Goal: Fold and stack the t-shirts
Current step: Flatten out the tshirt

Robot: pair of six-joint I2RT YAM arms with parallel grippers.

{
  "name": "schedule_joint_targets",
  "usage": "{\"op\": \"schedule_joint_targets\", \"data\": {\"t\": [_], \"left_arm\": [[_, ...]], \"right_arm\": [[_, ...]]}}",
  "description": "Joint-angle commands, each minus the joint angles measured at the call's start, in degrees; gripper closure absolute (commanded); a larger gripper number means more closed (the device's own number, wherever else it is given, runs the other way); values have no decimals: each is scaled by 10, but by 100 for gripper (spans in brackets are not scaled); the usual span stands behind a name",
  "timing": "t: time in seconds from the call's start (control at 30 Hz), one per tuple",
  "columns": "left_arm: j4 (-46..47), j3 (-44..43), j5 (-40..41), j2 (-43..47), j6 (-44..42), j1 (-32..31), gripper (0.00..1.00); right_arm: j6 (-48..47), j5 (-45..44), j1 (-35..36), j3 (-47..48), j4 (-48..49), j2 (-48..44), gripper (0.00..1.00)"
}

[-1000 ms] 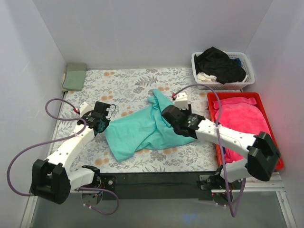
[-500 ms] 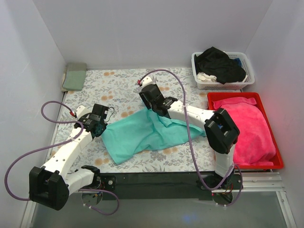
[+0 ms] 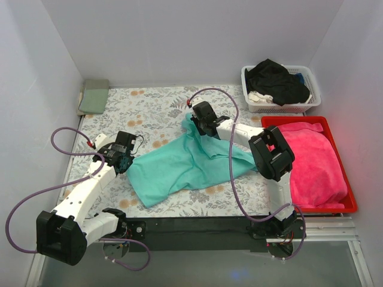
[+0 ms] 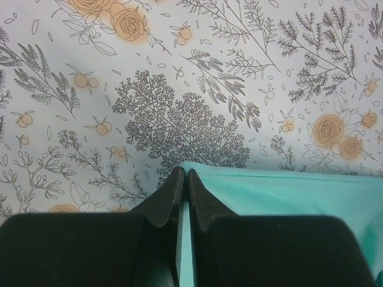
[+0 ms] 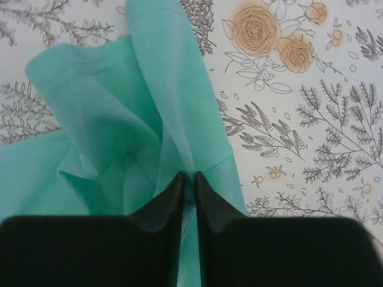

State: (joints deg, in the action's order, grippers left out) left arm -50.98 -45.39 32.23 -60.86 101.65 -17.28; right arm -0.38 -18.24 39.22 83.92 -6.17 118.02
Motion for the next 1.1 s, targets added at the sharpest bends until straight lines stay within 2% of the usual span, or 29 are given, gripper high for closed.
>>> {"op": "schedule_joint_targets", "data": {"t": [0.0,0.03,0.47,0.7,0.87,0.93,0.97,1.07], "left_arm": [[-16,-28,28,15,-2,8,100],[-22,-30,31,15,-2,9,100],[-89,-109,123,37,-29,43,100],[-96,-101,136,46,-34,56,100],[-88,-90,120,55,-44,59,100],[-85,-84,108,54,-44,59,100],[-85,-81,106,54,-44,59,100],[-73,-66,77,58,-50,59,100]], "right_arm": [[17,27,3,15,-1,-6,93],[24,23,2,10,-1,-13,99],[76,-162,-21,-151,-9,-158,99],[133,-181,-49,-212,-66,-198,99],[194,-164,-57,-217,-125,-177,98],[213,-165,-57,-199,-175,-162,87],[230,-166,-58,-191,-206,-159,76],[240,-152,-57,-175,-220,-167,61]]}}
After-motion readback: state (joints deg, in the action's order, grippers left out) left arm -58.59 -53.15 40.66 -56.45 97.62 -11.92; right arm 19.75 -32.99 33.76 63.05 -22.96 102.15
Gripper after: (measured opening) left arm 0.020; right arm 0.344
